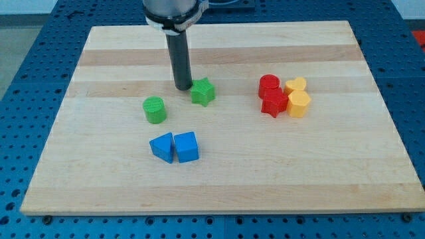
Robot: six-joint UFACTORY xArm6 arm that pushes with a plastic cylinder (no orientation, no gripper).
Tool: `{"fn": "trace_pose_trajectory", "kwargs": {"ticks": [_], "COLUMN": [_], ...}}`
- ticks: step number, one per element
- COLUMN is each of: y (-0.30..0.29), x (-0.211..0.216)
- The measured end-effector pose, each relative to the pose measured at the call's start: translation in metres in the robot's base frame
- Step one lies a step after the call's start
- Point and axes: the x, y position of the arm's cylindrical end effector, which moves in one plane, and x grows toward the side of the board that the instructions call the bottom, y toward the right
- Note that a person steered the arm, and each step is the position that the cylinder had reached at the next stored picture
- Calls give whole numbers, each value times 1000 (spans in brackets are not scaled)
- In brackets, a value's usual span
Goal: Move green star closer to blue cube
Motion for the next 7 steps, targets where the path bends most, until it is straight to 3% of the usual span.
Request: {"fn": "trace_pose_trajectory", "kwargs": {"ticks": [2,5,7], "y": [47,44,46], "x": [-18,67,85]}}
